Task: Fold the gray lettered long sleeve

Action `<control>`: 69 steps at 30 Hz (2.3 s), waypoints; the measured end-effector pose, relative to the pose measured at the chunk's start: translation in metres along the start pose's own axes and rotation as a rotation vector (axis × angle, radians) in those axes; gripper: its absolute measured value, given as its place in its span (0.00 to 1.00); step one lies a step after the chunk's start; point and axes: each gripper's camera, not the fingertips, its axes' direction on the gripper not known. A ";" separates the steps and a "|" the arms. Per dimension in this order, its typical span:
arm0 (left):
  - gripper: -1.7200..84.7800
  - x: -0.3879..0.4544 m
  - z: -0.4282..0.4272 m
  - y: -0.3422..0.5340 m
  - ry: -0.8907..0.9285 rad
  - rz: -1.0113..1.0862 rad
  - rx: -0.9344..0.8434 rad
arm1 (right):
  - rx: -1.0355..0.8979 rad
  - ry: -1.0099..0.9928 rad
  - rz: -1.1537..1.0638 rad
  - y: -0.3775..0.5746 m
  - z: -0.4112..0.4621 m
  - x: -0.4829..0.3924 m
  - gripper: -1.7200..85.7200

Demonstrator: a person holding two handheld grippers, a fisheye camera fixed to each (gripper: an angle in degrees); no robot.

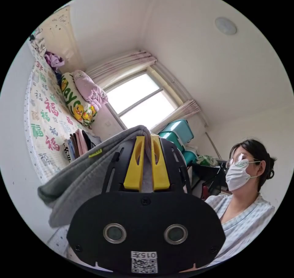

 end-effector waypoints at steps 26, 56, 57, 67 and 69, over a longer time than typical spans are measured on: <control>0.05 0.099 -0.319 -0.008 -0.484 -0.296 0.184 | -0.591 0.129 0.065 -0.025 0.397 -0.188 0.06; 0.15 0.181 -0.303 0.095 -0.616 -0.322 0.239 | -0.920 -0.217 -0.231 0.036 0.538 -0.368 0.10; 0.15 0.182 -0.307 0.098 -0.602 -0.325 0.264 | -0.884 -0.239 -0.166 0.030 0.527 -0.356 0.09; 0.04 0.164 -0.303 0.125 -0.761 -0.498 0.232 | -0.315 -0.027 0.183 -0.049 0.313 -0.234 0.03; 0.03 0.173 -0.305 0.126 -0.776 -0.470 0.266 | -0.200 0.096 0.277 -0.052 0.242 -0.206 0.03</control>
